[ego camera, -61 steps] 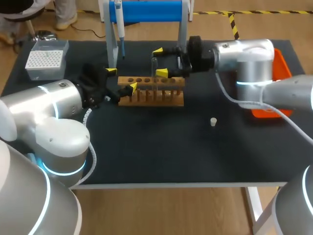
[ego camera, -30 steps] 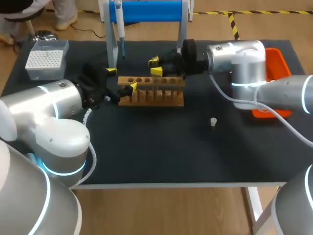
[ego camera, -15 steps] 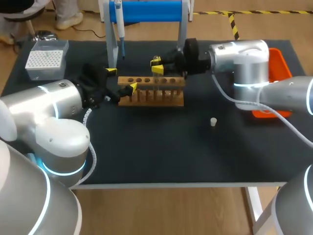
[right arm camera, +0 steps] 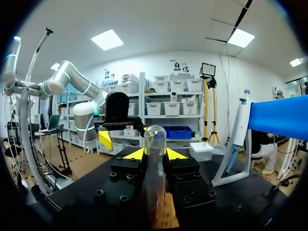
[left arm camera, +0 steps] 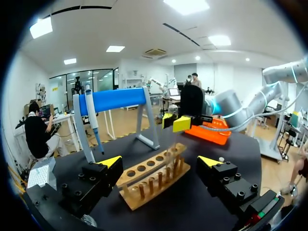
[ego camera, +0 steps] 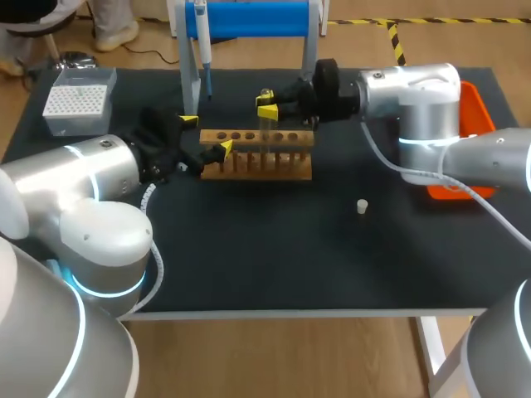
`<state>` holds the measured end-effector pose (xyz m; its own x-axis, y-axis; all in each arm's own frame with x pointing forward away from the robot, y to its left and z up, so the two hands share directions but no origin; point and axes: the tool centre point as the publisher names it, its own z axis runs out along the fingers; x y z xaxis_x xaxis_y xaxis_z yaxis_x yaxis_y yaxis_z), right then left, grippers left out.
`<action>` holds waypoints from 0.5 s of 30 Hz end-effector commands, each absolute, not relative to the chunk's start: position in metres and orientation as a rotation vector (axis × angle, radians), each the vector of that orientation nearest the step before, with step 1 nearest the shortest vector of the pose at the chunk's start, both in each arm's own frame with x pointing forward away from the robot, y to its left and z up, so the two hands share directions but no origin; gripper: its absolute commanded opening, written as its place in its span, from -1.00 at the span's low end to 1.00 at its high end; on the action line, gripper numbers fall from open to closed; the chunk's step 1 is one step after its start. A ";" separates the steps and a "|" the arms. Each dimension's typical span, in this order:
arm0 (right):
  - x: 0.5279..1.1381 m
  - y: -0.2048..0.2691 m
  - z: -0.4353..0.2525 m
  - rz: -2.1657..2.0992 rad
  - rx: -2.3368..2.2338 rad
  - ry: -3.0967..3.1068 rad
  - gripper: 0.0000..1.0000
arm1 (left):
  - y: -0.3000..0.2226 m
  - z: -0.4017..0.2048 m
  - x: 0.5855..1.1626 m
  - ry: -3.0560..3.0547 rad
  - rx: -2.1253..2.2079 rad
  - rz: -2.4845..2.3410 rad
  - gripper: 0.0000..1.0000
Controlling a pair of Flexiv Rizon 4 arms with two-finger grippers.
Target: Invert the test tube, pick up the pipette, mount the tip to pipette, aspirate from beaker and dispense into the tube, eject the tip, return the pipette, and cap with the stopper.
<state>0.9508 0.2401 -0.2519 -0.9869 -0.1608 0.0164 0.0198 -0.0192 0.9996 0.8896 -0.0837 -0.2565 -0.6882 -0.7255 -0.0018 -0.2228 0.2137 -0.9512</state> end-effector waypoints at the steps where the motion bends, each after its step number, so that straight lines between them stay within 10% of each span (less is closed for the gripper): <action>1: 0.948 0.239 -0.245 -2.150 0.147 -2.119 -1.00 | -0.083 -0.258 0.890 2.038 -0.870 -1.495 1.00; 15: 0.944 0.239 -0.228 -2.169 0.148 -2.113 -1.00 | -0.083 -0.258 0.890 2.038 -0.870 -1.495 1.00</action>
<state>0.9477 0.2407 -0.2328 -0.9880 -0.1544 0.0079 0.0132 -0.0330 0.9994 0.8896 -0.0837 -0.2565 -0.6882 -0.7255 -0.0018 -0.2228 0.2137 -0.9512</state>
